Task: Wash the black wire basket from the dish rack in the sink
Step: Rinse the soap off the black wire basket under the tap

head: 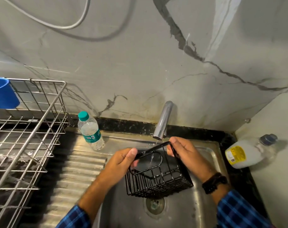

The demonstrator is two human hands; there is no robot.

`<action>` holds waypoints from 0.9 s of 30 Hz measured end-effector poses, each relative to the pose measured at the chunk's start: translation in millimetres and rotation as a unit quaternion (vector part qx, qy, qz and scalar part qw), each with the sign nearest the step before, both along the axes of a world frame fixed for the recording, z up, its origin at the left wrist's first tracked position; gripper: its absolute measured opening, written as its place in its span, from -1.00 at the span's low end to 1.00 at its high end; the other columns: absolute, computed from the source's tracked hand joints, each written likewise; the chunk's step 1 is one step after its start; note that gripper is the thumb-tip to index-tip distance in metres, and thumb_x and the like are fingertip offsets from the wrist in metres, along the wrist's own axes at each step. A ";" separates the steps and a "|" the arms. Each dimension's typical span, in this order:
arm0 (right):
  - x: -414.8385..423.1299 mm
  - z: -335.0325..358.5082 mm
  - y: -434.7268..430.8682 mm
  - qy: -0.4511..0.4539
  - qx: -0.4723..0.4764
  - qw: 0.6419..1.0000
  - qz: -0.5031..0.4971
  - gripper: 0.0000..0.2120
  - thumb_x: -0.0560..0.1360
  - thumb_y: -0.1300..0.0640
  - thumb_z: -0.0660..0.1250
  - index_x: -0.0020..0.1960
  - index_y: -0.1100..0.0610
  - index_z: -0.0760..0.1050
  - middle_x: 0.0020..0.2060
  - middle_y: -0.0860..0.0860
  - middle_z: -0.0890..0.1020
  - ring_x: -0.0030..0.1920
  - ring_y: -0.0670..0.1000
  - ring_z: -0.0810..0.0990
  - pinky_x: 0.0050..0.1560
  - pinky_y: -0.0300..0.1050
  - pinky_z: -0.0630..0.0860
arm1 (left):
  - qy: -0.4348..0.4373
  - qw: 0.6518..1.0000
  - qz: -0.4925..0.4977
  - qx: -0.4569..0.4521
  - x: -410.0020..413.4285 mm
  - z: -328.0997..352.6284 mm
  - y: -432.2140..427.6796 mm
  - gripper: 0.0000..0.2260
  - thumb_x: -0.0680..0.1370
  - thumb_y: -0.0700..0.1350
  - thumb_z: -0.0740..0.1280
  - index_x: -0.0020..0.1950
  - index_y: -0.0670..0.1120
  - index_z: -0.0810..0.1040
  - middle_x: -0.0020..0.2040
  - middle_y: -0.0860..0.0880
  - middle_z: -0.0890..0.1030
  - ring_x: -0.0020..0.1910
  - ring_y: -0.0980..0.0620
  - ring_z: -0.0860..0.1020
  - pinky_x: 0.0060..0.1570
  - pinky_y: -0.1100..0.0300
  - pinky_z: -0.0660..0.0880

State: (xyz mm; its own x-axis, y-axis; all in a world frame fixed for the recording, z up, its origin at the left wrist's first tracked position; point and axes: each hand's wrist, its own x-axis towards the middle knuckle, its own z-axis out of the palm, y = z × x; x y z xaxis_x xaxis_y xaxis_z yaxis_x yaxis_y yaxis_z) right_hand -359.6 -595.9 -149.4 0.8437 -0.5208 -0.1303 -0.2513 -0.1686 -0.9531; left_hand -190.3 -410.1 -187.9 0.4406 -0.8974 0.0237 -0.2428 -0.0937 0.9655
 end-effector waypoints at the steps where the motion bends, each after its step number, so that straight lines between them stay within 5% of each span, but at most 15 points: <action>1: 5.3 -0.5 6.0 0.003 -0.015 1.000 -0.012 -0.65 0.67 -0.06 0.06 -0.18 -0.03 0.50 -0.29 -0.13 0.54 -0.21 -0.19 0.53 -0.04 -0.24 0.44 | -0.007 1.000 -0.019 0.005 4.4 1.4 -0.3 -0.59 0.61 0.31 0.14 -0.22 0.10 0.57 -0.35 0.04 0.54 -0.33 0.12 0.50 -0.24 0.23 0.44; 4: 24.2 -2.4 27.4 0.038 -0.059 0.998 -0.010 -0.74 0.68 -0.01 0.08 -0.08 -0.08 0.50 -0.19 -0.11 0.58 -0.14 -0.27 0.55 -0.06 -0.34 0.46 | -0.093 0.992 -0.086 0.028 4.6 19.1 -15.6 -0.72 0.70 0.06 0.16 -0.08 0.03 0.58 -0.27 0.06 0.60 -0.29 0.14 0.56 -0.22 0.21 0.52; 8: 36.3 -9.7 43.6 0.038 -0.073 0.997 -0.010 -0.78 0.67 0.01 0.14 0.04 -0.05 0.56 -0.06 -0.07 0.65 0.02 -0.16 0.61 0.19 -0.01 0.56 | -0.180 0.983 -0.036 0.029 -5.1 24.5 -32.9 -0.61 0.66 0.24 0.10 -0.09 0.05 0.59 -0.29 0.06 0.61 -0.28 0.07 0.59 -0.23 0.06 0.55; 11: 38.1 10.6 48.5 -0.076 0.071 0.988 -0.116 -0.67 0.67 -0.05 0.10 0.11 0.09 0.57 -0.06 0.01 0.67 -0.03 -0.05 0.66 0.12 0.07 0.60 | -0.162 0.985 -0.016 0.059 -4.5 11.5 -28.8 -0.45 0.61 0.32 0.08 -0.13 -0.09 0.60 -0.36 0.00 0.56 -0.36 -0.03 0.54 -0.27 -0.12 0.50; 14: 39.6 41.3 49.8 -0.154 0.261 0.945 -0.120 -0.45 0.61 -0.25 0.12 0.21 0.22 0.50 -0.17 0.10 0.60 -0.28 -0.01 0.56 -0.29 -0.11 0.49 | -0.127 0.989 0.010 0.077 -14.8 11.8 -28.1 -0.44 0.58 0.31 0.10 -0.27 -0.15 0.46 -0.45 0.08 0.36 -0.45 0.06 0.35 -0.36 -0.06 0.39; 18: 41.8 54.0 48.3 -0.082 0.198 0.971 -0.109 -0.75 0.63 -0.01 0.25 0.11 0.19 0.47 -0.30 0.02 0.51 -0.43 -0.09 0.43 -0.44 -0.23 0.36 | -0.109 0.992 0.011 0.062 -22.6 16.4 -29.5 -0.43 0.56 0.29 0.11 -0.28 -0.19 0.46 -0.46 0.09 0.33 -0.45 0.13 0.31 -0.39 0.09 0.30; 27: 2.1 48.5 17.4 -0.048 0.072 0.994 -0.067 -0.69 0.65 -0.07 0.17 0.07 0.17 0.50 -0.37 -0.07 0.41 -0.34 -0.08 0.39 -0.33 -0.31 0.41 | -0.004 0.999 0.032 0.013 -28.4 26.9 -31.6 -0.53 0.56 0.26 0.24 -0.42 0.02 0.29 -0.47 0.04 0.30 -0.48 0.06 0.27 -0.41 0.16 0.24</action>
State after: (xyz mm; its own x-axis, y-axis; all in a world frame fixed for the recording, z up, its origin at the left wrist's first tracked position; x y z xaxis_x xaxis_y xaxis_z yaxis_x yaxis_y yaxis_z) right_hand -357.5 -578.6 -100.9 0.7805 -0.6107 -0.1335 -0.1690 -0.0006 -0.9856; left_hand -218.7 -441.7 -161.0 0.4967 -0.8679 0.0053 -0.2442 -0.1339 0.9604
